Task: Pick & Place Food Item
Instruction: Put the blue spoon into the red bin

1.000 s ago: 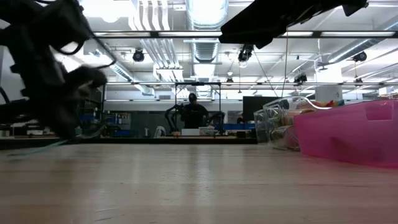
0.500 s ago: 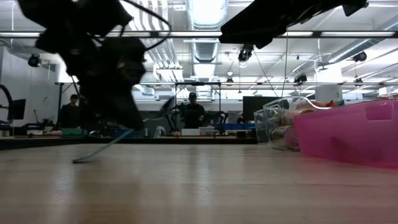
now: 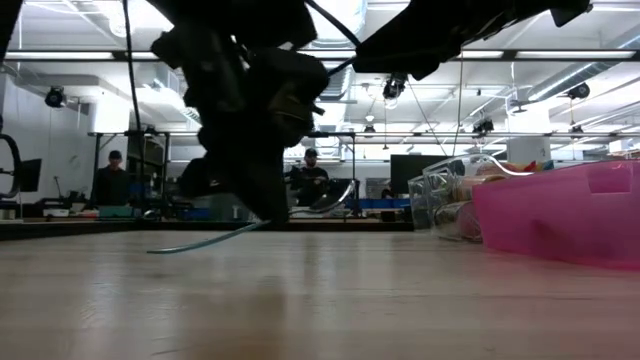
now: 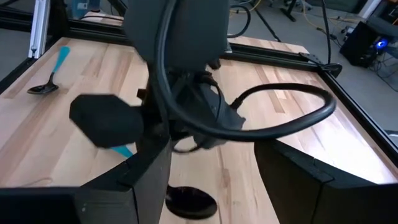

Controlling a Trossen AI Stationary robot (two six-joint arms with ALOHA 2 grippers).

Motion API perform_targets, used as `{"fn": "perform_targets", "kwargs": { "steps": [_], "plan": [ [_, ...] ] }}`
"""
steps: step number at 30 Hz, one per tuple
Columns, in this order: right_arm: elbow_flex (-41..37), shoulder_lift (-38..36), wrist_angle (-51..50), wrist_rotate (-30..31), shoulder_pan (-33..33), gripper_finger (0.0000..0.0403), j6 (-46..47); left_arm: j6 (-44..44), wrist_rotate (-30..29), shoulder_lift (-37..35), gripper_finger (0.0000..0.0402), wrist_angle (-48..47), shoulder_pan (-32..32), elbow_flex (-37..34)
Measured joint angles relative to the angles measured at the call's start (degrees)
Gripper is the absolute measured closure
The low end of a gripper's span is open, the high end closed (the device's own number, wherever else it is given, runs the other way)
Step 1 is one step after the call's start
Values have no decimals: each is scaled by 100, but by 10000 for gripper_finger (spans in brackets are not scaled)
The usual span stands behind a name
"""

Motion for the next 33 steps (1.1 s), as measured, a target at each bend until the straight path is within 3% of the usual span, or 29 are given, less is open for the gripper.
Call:
{"fn": "perform_targets", "kwargs": {
  "steps": [15, 24, 30, 33],
  "plan": [
    [-72, 2, 4, -4, 0, 176, -13, -997, -33, 393, 390, 51, 26, -23],
    [-72, 2, 9, -17, 0, 176, -9, -969, -136, 365, 390, 66, 24, -19],
    [-74, 2, 11, -17, 4, 176, -1, -269, -162, 365, 390, 95, 24, -27],
    [-74, 2, 12, -17, 4, 176, 1, -334, -179, 365, 390, 99, 24, -27]
  ]
}}
